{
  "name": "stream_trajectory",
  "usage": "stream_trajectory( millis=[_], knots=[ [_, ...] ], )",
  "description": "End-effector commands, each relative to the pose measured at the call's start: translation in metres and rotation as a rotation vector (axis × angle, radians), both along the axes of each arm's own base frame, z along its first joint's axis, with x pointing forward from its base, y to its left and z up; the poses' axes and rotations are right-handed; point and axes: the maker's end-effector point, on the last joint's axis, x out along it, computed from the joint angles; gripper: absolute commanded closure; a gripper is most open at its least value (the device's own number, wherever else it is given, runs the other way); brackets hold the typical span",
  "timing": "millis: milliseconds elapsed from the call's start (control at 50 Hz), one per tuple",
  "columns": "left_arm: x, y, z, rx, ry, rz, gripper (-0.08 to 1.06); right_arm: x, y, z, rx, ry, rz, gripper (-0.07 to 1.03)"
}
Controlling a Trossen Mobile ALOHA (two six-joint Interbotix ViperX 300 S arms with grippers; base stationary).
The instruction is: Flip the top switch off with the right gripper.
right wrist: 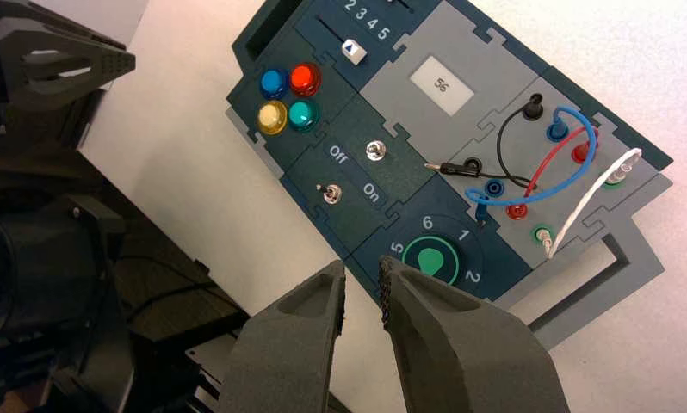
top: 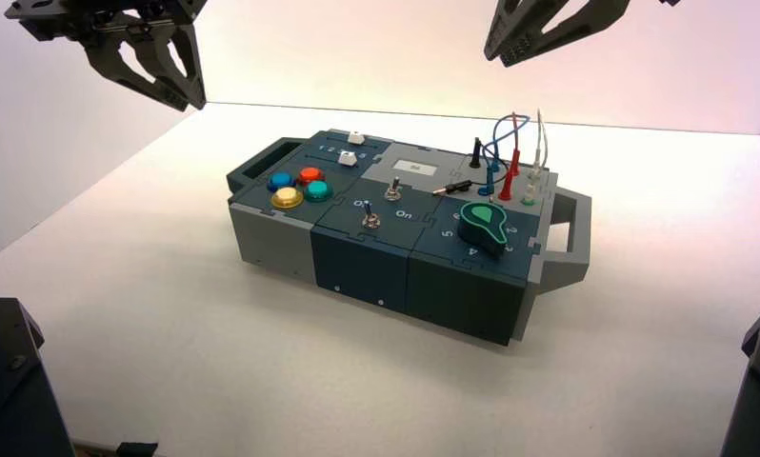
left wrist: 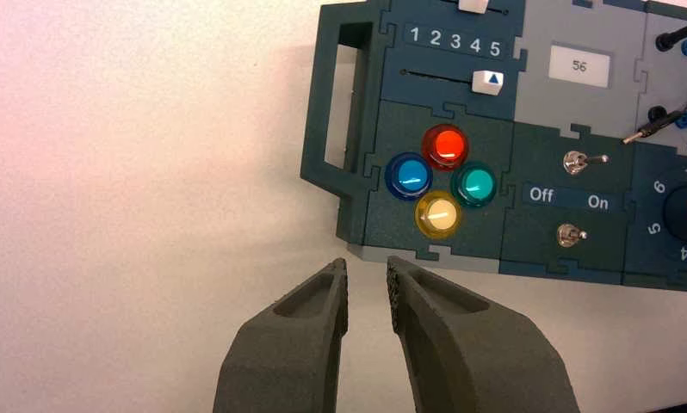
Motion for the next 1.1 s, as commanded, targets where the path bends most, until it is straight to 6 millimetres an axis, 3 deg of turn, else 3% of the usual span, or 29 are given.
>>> stream_trajectory(
  millis=[20, 240, 400, 1100],
  knots=[
    [0.009, 0.000, 0.009, -0.012, -0.031, 0.016, 0.70, 0.002, 0.003, 0.008, 0.016, -0.019, 0.008, 0.72],
    [0.009, 0.000, 0.009, -0.012, -0.035, 0.015, 0.70, 0.001, 0.003, 0.008, 0.013, -0.014, 0.010, 0.72],
    [0.022, -0.002, 0.008, -0.012, -0.047, 0.021, 0.70, 0.002, 0.006, 0.012, 0.017, -0.022, 0.021, 0.72],
    [0.079, -0.015, -0.039, 0.044, 0.115, 0.036, 0.70, 0.004, 0.031, 0.021, 0.015, 0.007, 0.092, 0.72]
  ],
)
